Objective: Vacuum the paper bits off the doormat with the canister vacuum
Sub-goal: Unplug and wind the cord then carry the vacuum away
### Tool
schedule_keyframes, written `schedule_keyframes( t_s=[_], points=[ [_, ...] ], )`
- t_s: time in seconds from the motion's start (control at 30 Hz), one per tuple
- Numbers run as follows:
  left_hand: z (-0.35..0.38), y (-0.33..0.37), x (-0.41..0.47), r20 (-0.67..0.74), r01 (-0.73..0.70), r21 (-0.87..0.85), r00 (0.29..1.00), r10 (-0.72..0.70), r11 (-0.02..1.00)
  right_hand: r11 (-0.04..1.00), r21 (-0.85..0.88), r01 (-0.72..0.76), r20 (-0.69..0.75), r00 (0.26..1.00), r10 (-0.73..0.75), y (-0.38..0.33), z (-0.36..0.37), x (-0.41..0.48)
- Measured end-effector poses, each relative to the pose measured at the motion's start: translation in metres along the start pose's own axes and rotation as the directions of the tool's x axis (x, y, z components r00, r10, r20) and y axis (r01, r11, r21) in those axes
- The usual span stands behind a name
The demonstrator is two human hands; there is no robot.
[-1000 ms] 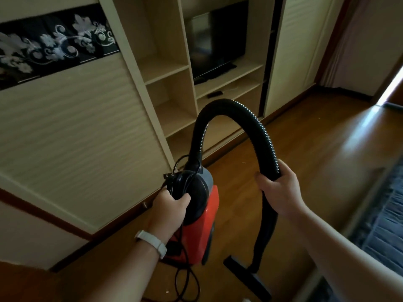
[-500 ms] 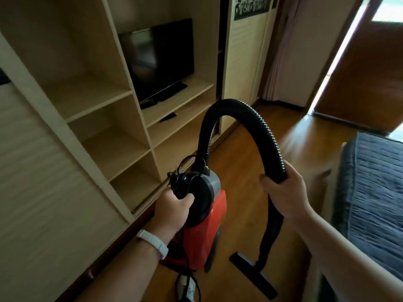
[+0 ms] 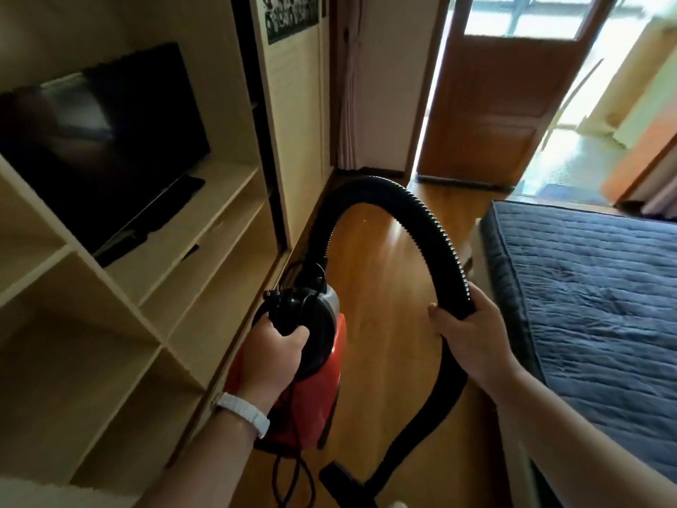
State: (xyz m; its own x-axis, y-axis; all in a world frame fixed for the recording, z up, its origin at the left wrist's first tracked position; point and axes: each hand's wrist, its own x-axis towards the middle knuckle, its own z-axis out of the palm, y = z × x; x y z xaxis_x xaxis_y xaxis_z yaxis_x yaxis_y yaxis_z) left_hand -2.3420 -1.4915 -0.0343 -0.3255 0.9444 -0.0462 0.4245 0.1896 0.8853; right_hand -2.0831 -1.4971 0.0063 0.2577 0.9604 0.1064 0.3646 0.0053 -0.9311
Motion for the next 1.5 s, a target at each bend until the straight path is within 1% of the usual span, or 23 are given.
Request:
schedule_keyframes(
  t_s=[0.17, 0.33, 0.43, 0.53, 0.67, 0.77, 0.9, 1.0, 1.13, 1.27, 1.4, 1.5],
  points=[
    [0.031, 0.013, 0.068, 0.067, -0.039, 0.024, 0.997, 0.037, 0.999, 0.999, 0.031, -0.032, -0.061, 0.998, 0.034, 0.013, 0.013, 0.053],
    [0.069, 0.030, 0.140, 0.102, -0.019, 0.023, 0.995, 0.016, 1.000, 0.998, 0.049, -0.033, -0.083, 0.996, 0.037, 0.025, 0.032, 0.131],
    [0.094, 0.046, 0.183, 0.120, 0.000, 0.046, 0.993, -0.005, 0.999, 0.996, 0.082, -0.041, -0.064, 0.997, 0.046, 0.031, 0.038, 0.190],
    [0.117, 0.065, 0.224, 0.149, 0.015, 0.078, 0.988, -0.026, 0.997, 0.987, 0.138, -0.078, -0.038, 0.996, 0.084, 0.038, 0.036, 0.248],
    [0.142, 0.091, 0.279, 0.111, 0.008, 0.071, 0.994, -0.016, 0.997, 0.987, 0.146, -0.060, -0.028, 0.998, 0.065, 0.036, 0.032, 0.319],
    [0.151, 0.105, 0.308, 0.084, -0.022, 0.073, 0.996, 0.016, 0.997, 0.988, 0.148, -0.039, -0.018, 0.999, 0.042, 0.031, 0.036, 0.351],
    [0.169, 0.121, 0.364, 0.084, -0.022, 0.042, 0.996, 0.019, 0.999, 0.998, 0.063, -0.001, -0.016, 1.000, 0.002, 0.027, 0.043, 0.406],
    [0.188, 0.126, 0.406, 0.136, -0.007, 0.030, 0.991, 0.002, 1.000, 1.000, 0.013, 0.002, -0.064, 0.998, -0.002, 0.032, 0.050, 0.449],
    [0.217, 0.126, 0.473, 0.237, 0.002, -0.008, 0.971, 0.000, 1.000, 0.998, -0.026, -0.052, -0.095, 0.994, 0.050, 0.047, 0.067, 0.509],
    [0.245, 0.126, 0.559, 0.281, -0.020, 0.005, 0.960, 0.017, 1.000, 0.993, -0.051, -0.105, -0.160, 0.982, 0.096, 0.056, 0.096, 0.579],
    [0.271, 0.133, 0.637, 0.338, -0.024, 0.008, 0.941, 0.020, 1.000, 0.987, -0.067, -0.143, -0.208, 0.970, 0.126, 0.050, 0.127, 0.653],
    [0.289, 0.148, 0.694, 0.359, -0.054, 0.022, 0.932, 0.042, 0.998, 0.982, -0.095, -0.162, -0.256, 0.958, 0.134, 0.046, 0.137, 0.697]
  ],
)
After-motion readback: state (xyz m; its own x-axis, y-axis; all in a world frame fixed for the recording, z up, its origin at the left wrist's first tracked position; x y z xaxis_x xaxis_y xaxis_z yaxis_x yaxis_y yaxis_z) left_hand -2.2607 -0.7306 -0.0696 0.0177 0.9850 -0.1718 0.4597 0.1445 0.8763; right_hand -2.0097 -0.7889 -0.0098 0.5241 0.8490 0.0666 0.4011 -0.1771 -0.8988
